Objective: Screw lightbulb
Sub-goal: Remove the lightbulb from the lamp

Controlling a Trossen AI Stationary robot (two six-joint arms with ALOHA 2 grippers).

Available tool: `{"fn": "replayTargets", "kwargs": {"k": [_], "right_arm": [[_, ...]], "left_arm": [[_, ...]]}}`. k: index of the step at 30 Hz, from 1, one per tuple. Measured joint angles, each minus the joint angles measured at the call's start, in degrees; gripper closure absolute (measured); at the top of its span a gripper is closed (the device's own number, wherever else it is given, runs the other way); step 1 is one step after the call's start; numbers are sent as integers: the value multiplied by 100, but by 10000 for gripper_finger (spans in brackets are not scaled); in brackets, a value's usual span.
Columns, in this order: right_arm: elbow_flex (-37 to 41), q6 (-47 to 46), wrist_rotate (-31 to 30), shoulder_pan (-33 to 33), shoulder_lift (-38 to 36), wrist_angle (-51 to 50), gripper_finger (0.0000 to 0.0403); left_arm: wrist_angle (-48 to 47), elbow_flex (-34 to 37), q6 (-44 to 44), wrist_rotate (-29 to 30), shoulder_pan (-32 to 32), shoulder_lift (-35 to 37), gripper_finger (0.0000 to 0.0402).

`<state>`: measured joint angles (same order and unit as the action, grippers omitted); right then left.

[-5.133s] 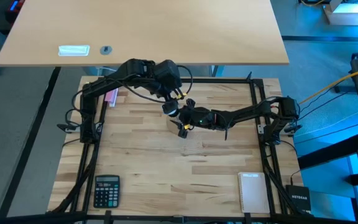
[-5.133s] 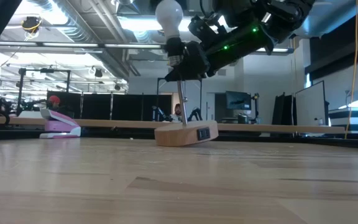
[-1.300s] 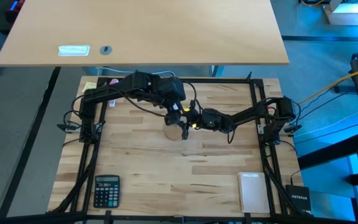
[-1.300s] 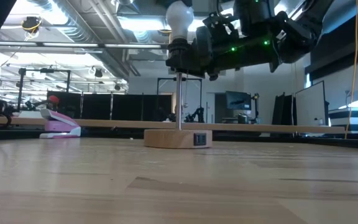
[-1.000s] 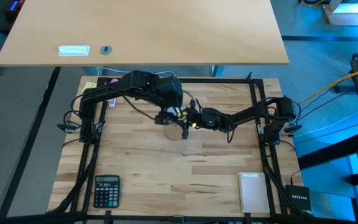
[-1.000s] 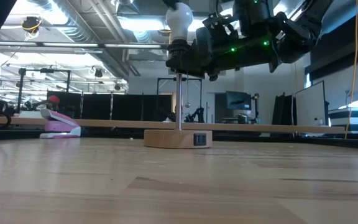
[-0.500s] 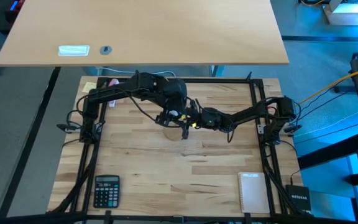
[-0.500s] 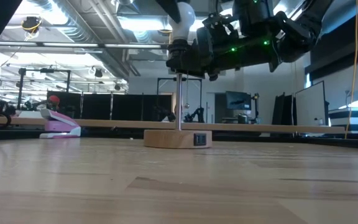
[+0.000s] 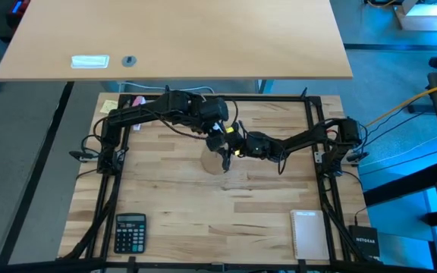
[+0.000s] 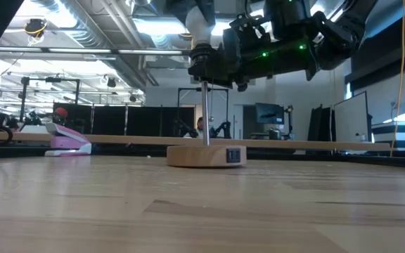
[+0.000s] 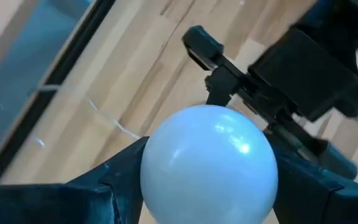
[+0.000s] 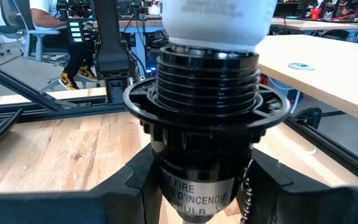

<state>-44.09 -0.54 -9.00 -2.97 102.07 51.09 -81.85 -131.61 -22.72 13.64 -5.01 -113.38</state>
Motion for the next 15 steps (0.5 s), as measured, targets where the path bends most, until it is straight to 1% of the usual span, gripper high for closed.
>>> {"fn": "replayTargets", "kwargs": {"k": [2, 4, 5, 7, 9, 11, 13, 15], "right_arm": [[5, 16, -10, 1, -1, -2, 251], [12, 64, -78, 7, -1, -40, 251], [2, 115, -95, 10, 6, -16, 251], [-10, 133, -85, 10, 10, -46, 251], [-5, 122, -87, 10, 6, -34, 251], [-1, 121, -87, 8, 7, -32, 251], [-5, 118, -84, 6, 7, -28, 251], [-3, 114, -83, 3, 7, -33, 251]], "left_arm": [[36, 0, -337, 62, 54, 0, 141], [173, 0, -630, 111, 112, 0, 113], [399, 0, -800, 169, 140, -2, 96], [402, -9, -838, 367, 172, -11, 64], [338, -14, -638, 331, 165, -9, 40], [345, -73, -255, 154, 156, -6, 24], [300, -206, 43, -50, 150, 14, 17], [274, -336, 357, -110, 142, 76, 15]]}}
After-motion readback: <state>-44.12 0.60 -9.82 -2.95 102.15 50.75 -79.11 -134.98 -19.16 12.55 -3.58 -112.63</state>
